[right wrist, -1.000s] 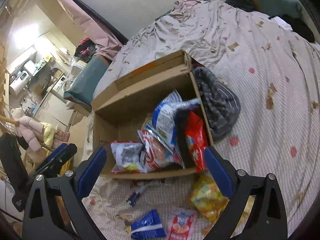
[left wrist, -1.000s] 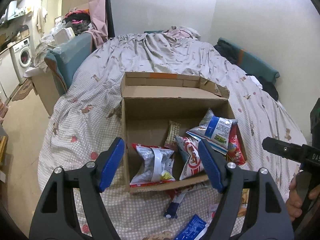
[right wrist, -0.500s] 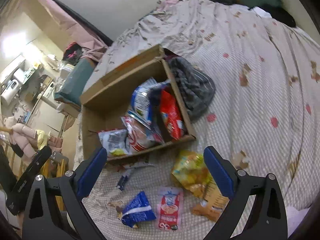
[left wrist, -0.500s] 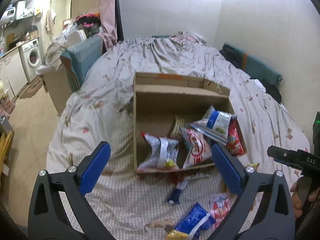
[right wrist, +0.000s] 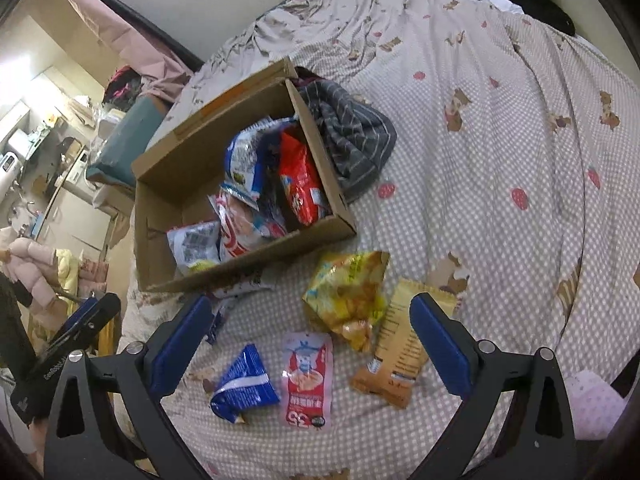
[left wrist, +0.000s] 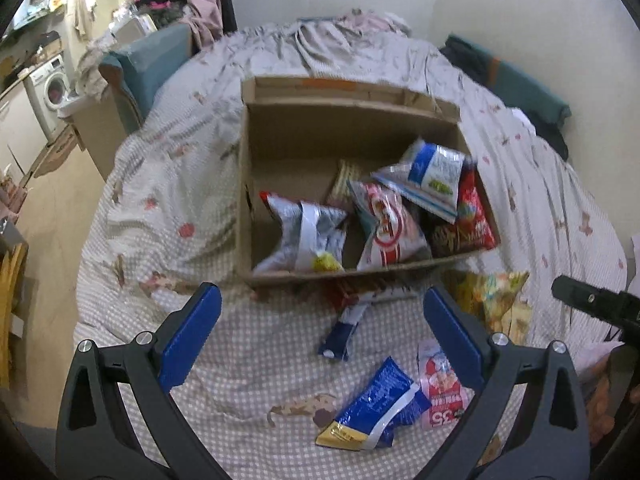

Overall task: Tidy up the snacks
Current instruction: 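Move both grippers back to the snacks on the duvet, then grasp the blue triangular bag with the left gripper while the right gripper grasps the yellow bag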

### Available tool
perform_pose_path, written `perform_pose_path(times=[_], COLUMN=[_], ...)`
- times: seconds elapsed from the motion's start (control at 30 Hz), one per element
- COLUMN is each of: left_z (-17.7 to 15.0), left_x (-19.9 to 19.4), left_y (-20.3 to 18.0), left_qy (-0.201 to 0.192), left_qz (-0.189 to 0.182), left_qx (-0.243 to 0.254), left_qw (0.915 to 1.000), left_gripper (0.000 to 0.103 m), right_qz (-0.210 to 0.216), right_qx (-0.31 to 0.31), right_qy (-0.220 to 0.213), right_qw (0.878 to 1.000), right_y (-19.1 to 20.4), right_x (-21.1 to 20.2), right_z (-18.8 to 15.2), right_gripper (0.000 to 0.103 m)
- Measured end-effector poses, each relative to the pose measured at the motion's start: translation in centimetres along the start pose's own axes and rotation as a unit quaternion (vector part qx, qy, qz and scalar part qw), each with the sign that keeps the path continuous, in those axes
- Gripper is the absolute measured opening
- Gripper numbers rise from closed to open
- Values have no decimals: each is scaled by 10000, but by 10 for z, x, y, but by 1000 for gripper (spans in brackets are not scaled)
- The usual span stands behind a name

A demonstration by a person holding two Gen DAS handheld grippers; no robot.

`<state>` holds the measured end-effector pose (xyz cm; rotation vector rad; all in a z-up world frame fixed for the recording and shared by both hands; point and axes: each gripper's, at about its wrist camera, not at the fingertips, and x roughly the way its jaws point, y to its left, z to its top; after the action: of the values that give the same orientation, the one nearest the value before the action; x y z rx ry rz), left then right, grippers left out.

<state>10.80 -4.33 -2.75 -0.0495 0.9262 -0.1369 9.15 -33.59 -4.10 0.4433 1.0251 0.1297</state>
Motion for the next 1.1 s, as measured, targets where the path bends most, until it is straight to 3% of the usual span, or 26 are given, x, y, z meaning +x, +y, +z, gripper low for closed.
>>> perform_pose_path(times=[0.17,0.3,0.37,0.53,0.67,0.73,0.8,0.93,0.97,1.0,1.1], left_z=[-11,-32,-43,-72,-81,-83,-83,-83,-80,-78,-66], left_x=[32,61,72,91,97,95,94,88,85,81,66], left_y=[2,-6,-16,-55,-58,-59,-59,-58,-56,-55,-43], left_qy=[844,1692,2053,2736,2809,2759,2768,2724,2688,2639,2454], left_qz=[-281,-604,-757,-783,-610,-584,-624,-691,-703,-682,-720], left_qx=[-196,-259,-72,994,1163,1210,1239,1225,1201,1151,879], left_qw=[9958,9834,9757,9535,9507,9517,9509,9518,9531,9552,9627], left_gripper=[100,97,97,97,97,86,61,46,35,32,31], right_qz=[-76,-31,-71,-65,-204,-365,-707,-1082,-1145,-1186,-1258], right_qx=[302,634,698,768,968,1126,1275,1611,1633,1588,1268], right_qy=[94,275,330,341,424,542,724,926,972,1049,1281], right_qw=[9995,9976,9970,9964,9942,9915,9867,9766,9751,9745,9755], right_y=[-13,-24,-27,-30,-41,-48,-59,-79,-82,-82,-73], right_x=[5,13,15,17,20,24,31,38,40,43,58], right_z=[0,1,1,2,2,-1,-4,-8,-9,-9,-11], right_gripper=[102,102,102,102,102,102,102,99,92,86,74])
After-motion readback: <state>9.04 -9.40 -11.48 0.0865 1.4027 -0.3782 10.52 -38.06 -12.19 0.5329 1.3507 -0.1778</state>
